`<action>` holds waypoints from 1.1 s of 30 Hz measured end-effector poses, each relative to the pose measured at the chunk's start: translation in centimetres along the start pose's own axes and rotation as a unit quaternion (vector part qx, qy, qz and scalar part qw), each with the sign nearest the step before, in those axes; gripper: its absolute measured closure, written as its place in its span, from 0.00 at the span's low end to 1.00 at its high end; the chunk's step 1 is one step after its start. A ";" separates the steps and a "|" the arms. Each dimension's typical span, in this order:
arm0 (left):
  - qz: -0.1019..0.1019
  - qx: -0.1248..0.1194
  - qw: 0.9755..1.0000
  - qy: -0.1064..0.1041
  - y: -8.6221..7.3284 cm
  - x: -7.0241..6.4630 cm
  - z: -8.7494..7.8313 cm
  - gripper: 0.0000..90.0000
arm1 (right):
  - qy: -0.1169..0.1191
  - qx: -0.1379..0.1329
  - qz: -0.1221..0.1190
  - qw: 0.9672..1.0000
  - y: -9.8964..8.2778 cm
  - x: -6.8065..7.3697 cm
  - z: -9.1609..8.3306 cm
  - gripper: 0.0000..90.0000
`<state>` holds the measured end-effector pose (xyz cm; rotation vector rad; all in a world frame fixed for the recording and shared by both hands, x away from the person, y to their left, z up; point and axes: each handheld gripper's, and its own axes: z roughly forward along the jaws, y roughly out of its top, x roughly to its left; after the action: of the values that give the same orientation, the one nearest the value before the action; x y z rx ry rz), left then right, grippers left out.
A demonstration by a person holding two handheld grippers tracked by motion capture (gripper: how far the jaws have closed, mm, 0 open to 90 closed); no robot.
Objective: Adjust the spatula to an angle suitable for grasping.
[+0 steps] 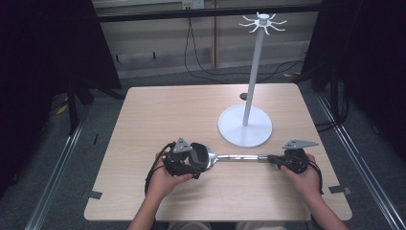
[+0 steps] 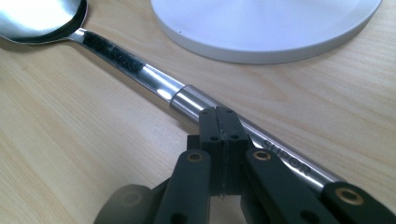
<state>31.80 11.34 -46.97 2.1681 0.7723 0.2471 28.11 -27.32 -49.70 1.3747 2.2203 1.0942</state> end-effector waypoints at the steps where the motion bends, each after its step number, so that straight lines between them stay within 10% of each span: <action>1: -0.002 -0.003 1.000 -0.004 0.0 -0.1 -0.1 0.14 | 0.000 0.000 0.002 1.000 0.0 0.0 0.0 1.00; 33: 0.007 -0.008 1.000 -0.012 0.8 -0.9 -0.7 0.14 | -0.007 -0.016 0.018 1.000 0.3 -1.0 0.5 0.95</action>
<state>31.15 10.88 -45.87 2.1583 0.7386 0.2324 29.09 -27.87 -49.92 1.4083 2.1669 1.1246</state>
